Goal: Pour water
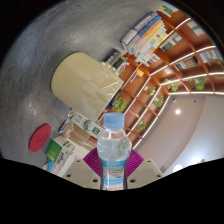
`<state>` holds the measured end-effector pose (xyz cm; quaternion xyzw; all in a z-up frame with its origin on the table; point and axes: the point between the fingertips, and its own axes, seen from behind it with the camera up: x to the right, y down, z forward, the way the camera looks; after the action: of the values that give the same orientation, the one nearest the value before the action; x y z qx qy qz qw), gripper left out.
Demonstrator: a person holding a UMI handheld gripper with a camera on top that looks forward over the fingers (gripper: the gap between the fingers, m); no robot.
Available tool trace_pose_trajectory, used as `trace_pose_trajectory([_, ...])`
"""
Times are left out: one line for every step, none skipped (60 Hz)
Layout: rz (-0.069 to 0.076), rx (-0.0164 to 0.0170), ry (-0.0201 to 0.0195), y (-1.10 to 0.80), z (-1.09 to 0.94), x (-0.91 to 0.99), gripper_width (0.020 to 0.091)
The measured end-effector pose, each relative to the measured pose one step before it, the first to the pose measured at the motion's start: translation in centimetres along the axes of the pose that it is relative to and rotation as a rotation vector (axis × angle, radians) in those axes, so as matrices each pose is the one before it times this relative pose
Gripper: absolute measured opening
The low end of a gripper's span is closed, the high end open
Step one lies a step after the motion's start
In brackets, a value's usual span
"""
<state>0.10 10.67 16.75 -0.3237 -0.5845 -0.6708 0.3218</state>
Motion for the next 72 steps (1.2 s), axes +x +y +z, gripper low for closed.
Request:
trace_pose_trajectory([0.0153,0.00035,0.00117,-0.04,-0.064,-0.102,0.0257])
trace_pose_trajectory([0.0233,0.00332,-0.00256,-0.008,-0.01,-0.015,0.0257])
trace_pose_trajectory([0.03,0.00517,-0.00561,0.063,0.012,0.078,0.0257])
trace_pose_trajectory([0.0323,0.00083,0.00006,0.026,-0.107,-0.048,0.0257])
trace_pose_trajectory([0.037,0.00201,-0.00621,0.071,-0.045,-0.018,0.0257])
trace_pose_trajectory([0.043,-0.00144,-0.01147,0.178,-0.043,-0.107,0.0258])
trace_pose_trajectory([0.0507,-0.00196,-0.01368,0.182,-0.092,-0.078,0.0259])
trace_pose_trajectory([0.0566,0.00914,-0.01471,0.178,-0.174,0.228,0.0259])
trace_pose_trajectory([0.0617,0.00665,-0.0107,0.024,-0.071,0.02,0.0259])
trace_pose_trajectory([0.0619,0.00375,-0.01195,0.111,-0.118,0.039,0.0259])
trace_pose_trajectory([0.0617,-0.00366,-0.01366,0.256,-0.076,0.005,0.026])
trace_pose_trajectory([0.0639,-0.00597,-0.01468,0.321,-0.092,0.016,0.0257])
trace_pose_trajectory([0.0669,-0.00376,-0.0159,0.277,-0.091,0.036,0.0257])
trace_pose_trajectory([0.0711,-0.00964,-0.00336,0.059,0.087,-0.493,0.0257])
trace_pose_trajectory([0.071,0.00531,-0.02735,0.363,-0.201,0.426,0.0258])
trace_pose_trajectory([0.0741,0.00146,-0.01633,0.12,-0.093,0.031,0.0257])
trace_pose_trajectory([0.0745,0.0041,-0.01604,0.041,-0.091,0.123,0.0257])
trace_pose_trajectory([0.0725,0.00303,-0.0162,0.132,-0.021,0.136,0.0279])
trace_pose_trajectory([0.069,0.00104,-0.01413,0.17,-0.122,0.218,0.0278])
trace_pose_trajectory([0.0652,-0.00592,-0.00848,-0.185,0.144,-0.927,0.0279])
trace_pose_trajectory([0.0677,0.01089,-0.03111,0.339,-0.086,0.504,0.0279])
trace_pose_trajectory([0.0721,0.00384,-0.02189,0.03,0.064,-0.191,0.0279])
trace_pose_trajectory([0.0723,0.00185,-0.02077,0.113,0.061,-0.133,0.0279])
trace_pose_trajectory([0.0694,0.00155,-0.02104,0.147,-0.009,-0.064,0.0279])
trace_pose_trajectory([0.0656,-0.00188,-0.01851,0.276,0.054,-0.109,0.0279])
trace_pose_trajectory([0.0626,-0.00325,-0.01689,0.293,0.043,-0.023,0.0278])
trace_pose_trajectory([0.0609,-0.00268,-0.00988,0.263,0.286,-0.724,0.028])
trace_pose_trajectory([0.0565,0.00103,-0.01213,0.254,-0.099,-0.67,0.0279])
trace_pose_trajectory([0.049,0.00576,-0.02496,0.143,-0.214,1.457,0.028])
trace_pose_trajectory([0.046,0.00267,-0.01768,0.245,-0.021,0.555,0.0279])
trace_pose_trajectory([0.0416,0.00114,-0.01343,0.27,0.025,0.259,0.028])
trace_pose_trajectory([0.0368,0.00254,-0.01047,0.218,0.013,0.318,0.028])
trace_pose_trajectory([0.0329,0.00477,-0.00778,0.146,-0.038,0.324,0.028])
trace_pose_trajectory([0.0307,0.00559,-0.00657,0.135,0.007,0.305,0.028])
trace_pose_trajectory([0.0327,0.00207,0.00708,0.634,0.505,-2.301,0.028])
trace_pose_trajectory([0.0239,0.0011,-0.00984,0.242,0.219,1.183,0.028])
trace_pose_trajectory([0.0267,-0.00118,-0.00757,0.304,0.062,0.263,0.028])
trace_pose_trajectory([0.0254,0.00195,-0.00825,0.241,0.045,0.249,0.028])
trace_pose_trajectory([0.0239,0.00149,-0.00857,0.277,0.057,0.183,0.028])
trace_pose_trajectory([0.0206,-0.00033,-0.00953,0.327,0.117,0.1,0.028])
trace_pose_trajectory([0.0194,-0.00136,-0.00955,0.341,0.073,0.059,0.028])
trace_pose_trajectory([0.0207,0.00234,-0.00626,0.271,0.077,0.118,0.028])
trace_pose_trajectory([0.0242,0.00332,0.00139,0.244,-0.007,-0.613,0.0279])
trace_pose_trajectory([0.0209,0.00543,-0.00284,0.169,0.151,0.228,0.0278])
trace_pose_trajectory([0.016,0.00342,-0.0018,0.285,0.295,0.155,0.0278])
trace_pose_trajectory([0.0127,0.00116,-0.00198,0.258,0.147,0.157,0.0279])
trace_pose_trajectory([0.0075,-0.00007,-0.00209,0.275,0.142,0.137,0.0278])
trace_pose_trajectory([0.0035,-0.00157,-0.00161,0.27,0.146,0.115,0.0279])
trace_pose_trajectory([0.0019,-0.00175,0.00057,0.3,0.161,0.146,0.0279])
trace_pose_trajectory([0.0023,-0.0023,0.00333,0.172,-0.037,0.107,0.0279])
trace_pose_trajectory([-0.0003,-0.00169,0.00284,0.31,0.242,0.108,0.0279])
trace_pose_trajectory([-0.0022,-0.00302,0.00197,0.353,0.195,0.082,0.0279])
trace_pose_trajectory([-0.0023,-0.00419,0.0017,0.351,0.103,-0.014,0.0279])
trace_pose_trajectory([-0.001,-0.00354,0.00006,0.331,0.171,0.017,0.0278])
trace_pose_trajectory([0.0017,-0.00358,0.00074,0.342,0.158,0.06,0.0279])
trace_pose_trajectory([0.0035,-0.00462,0.00035,0.357,0.136,0.004,0.0279])
trace_pose_trajectory([0.0025,-0.00279,-0.00324,0.325,-0.048,-0.089,0.0292])
trace_pose_trajectory([-0.0033,0.02156,-0.00199,-0.375,0.039,-0.038,0.0286])
trace_pose_trajectory([-0.0052,-0.0002,0.00195,0.068,-0.027,0.161,0.0289])
trace_pose_trajectory([-0.0038,-0.00066,0.00121,0.098,0.013,-0.055,0.0288])
trace_pose_trajectory([-0.0012,0.00204,0.00206,-0.022,-0.006,-0.041,0.0287])
trace_pose_trajectory([0.0,-0.00397,0.00407,0.112,-0.009,0.017,0.0287])
trace_pose_trajectory([-0.0029,-0.00303,0.00387,-0.049,-0.071,0.117,0.0287])
trace_pose_trajectory([-0.0056,-0.0044,0.00395,0.059,0.027,0.003,0.0288])
trace_pose_trajectory([-0.0064,-0.00467,0.00347,0.044,0.004,-0.037,0.0288])
trace_pose_trajectory([-0.0041,-0.00355,0.00416,0.004,0.002,-0.017,0.0288])
trace_pose_trajectory([0.0,-0.00312,0.00444,0.019,-0.005,0.015,0.0288])
trace_pose_trajectory([0.0023,-0.00118,0.00336,-0.006,0.095,-0.021,0.0286])
trace_pose_trajectory([0.0005,-0.00049,0.00157,-0.015,0.003,0.036,0.0287])
trace_pose_trajectory([-0.0001,0.00108,0.00116,-0.017,-0.001,0.002,0.0288])
trace_pose_trajectory([0.0001,0.00115,-0.00019,0.003,0.005,0.0,0.0295])
trace_pose_trajectory([0.0019,0.00077,0.00001,-0.002,-0.028,0.009,0.0296])
